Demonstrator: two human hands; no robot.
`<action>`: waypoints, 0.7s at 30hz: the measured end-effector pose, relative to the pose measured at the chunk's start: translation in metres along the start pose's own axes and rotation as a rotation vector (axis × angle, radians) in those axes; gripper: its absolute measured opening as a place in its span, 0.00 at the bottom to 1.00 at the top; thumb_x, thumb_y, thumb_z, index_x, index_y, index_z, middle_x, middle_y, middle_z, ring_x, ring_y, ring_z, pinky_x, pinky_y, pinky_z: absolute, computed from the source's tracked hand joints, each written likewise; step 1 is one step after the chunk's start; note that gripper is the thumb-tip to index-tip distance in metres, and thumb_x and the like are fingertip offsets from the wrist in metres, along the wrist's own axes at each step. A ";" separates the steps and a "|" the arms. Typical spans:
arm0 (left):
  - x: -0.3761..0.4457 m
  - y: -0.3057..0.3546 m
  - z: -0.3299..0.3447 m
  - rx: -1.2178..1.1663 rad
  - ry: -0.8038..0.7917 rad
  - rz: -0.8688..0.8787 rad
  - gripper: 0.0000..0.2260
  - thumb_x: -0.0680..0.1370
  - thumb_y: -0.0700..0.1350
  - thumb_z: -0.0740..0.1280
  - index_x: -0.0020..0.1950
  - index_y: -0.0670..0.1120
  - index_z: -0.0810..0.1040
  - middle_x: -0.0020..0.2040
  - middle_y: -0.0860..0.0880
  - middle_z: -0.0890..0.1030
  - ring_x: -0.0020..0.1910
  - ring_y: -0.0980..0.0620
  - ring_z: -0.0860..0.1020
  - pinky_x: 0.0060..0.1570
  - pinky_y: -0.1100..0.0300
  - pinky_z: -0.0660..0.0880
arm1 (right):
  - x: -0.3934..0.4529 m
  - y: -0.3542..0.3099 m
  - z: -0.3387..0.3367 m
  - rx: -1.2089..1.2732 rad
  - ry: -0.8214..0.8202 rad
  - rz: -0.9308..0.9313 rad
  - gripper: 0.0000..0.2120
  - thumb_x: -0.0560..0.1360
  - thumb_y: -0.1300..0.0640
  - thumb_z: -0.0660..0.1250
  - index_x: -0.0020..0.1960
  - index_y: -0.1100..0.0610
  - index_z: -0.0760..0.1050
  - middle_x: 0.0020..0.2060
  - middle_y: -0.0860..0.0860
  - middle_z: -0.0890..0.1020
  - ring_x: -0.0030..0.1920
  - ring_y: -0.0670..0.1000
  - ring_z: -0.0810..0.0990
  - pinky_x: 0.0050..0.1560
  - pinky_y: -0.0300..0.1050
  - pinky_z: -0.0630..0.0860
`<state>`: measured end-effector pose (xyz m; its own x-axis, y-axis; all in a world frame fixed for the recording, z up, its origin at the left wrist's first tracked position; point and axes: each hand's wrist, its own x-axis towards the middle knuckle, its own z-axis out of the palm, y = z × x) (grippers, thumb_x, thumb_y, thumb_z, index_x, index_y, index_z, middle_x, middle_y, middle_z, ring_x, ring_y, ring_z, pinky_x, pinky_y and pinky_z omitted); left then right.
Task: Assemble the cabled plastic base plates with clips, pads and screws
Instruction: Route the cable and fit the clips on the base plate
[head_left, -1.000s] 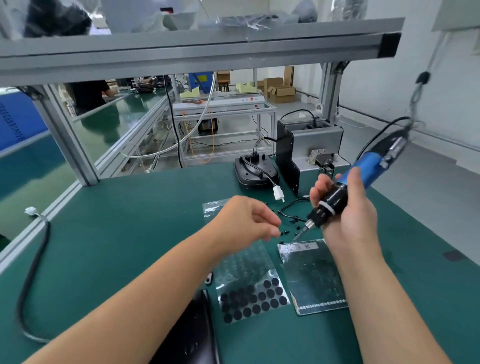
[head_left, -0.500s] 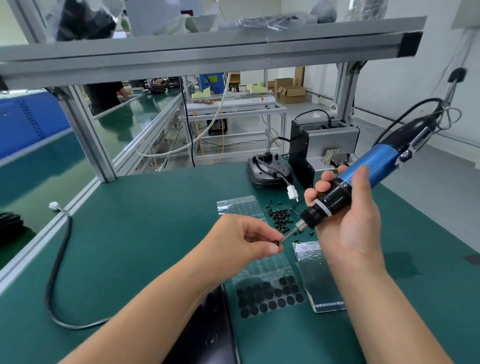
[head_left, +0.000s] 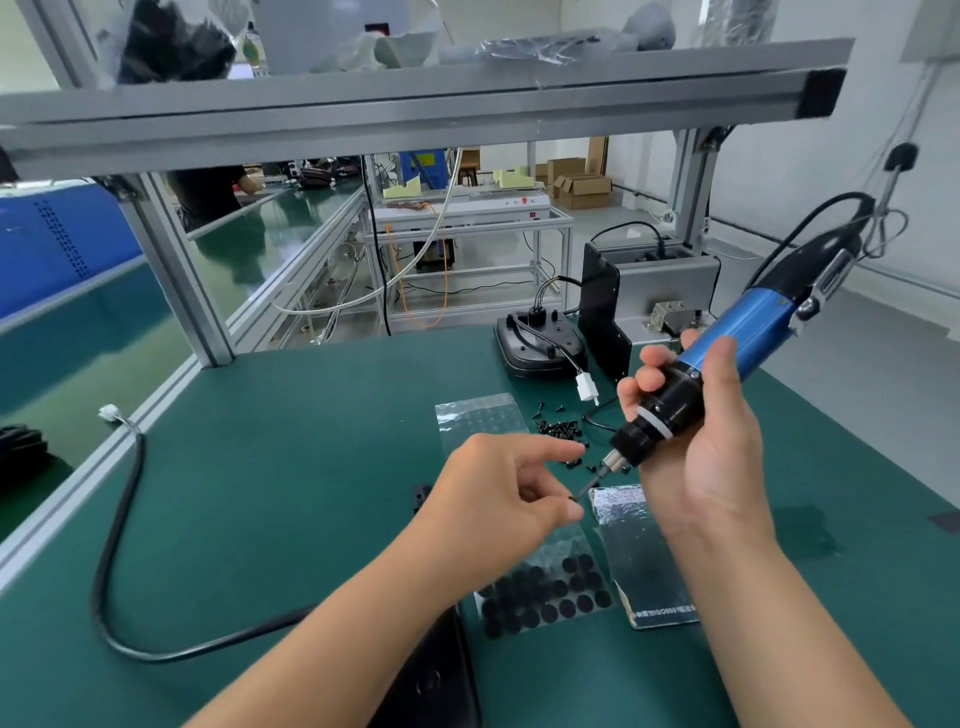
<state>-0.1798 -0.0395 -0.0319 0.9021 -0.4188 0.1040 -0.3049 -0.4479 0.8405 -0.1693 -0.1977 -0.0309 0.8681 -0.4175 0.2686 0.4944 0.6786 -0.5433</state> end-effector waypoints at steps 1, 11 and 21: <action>-0.001 0.001 0.001 0.024 0.006 0.017 0.19 0.73 0.43 0.73 0.62 0.56 0.77 0.38 0.59 0.84 0.34 0.63 0.80 0.39 0.73 0.74 | -0.001 -0.001 0.001 -0.006 -0.020 0.003 0.14 0.75 0.47 0.64 0.53 0.57 0.70 0.39 0.51 0.81 0.33 0.46 0.76 0.42 0.41 0.78; -0.063 -0.033 -0.098 0.339 -0.018 -0.170 0.10 0.76 0.58 0.65 0.43 0.55 0.83 0.40 0.54 0.84 0.41 0.56 0.81 0.50 0.57 0.77 | -0.014 -0.009 0.005 0.027 -0.209 0.114 0.13 0.77 0.56 0.62 0.61 0.45 0.74 0.48 0.52 0.83 0.40 0.46 0.79 0.45 0.42 0.78; -0.095 -0.069 -0.116 0.042 -0.154 -0.174 0.10 0.71 0.54 0.71 0.46 0.50 0.83 0.46 0.49 0.85 0.47 0.49 0.82 0.54 0.50 0.77 | -0.037 0.036 0.068 -0.210 -0.361 0.227 0.09 0.70 0.56 0.68 0.50 0.53 0.76 0.43 0.56 0.85 0.31 0.48 0.81 0.33 0.39 0.78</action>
<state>-0.2090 0.1228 -0.0378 0.8860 -0.4463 -0.1255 -0.1640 -0.5549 0.8156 -0.1809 -0.1169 -0.0065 0.9315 -0.0102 0.3635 0.3026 0.5762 -0.7593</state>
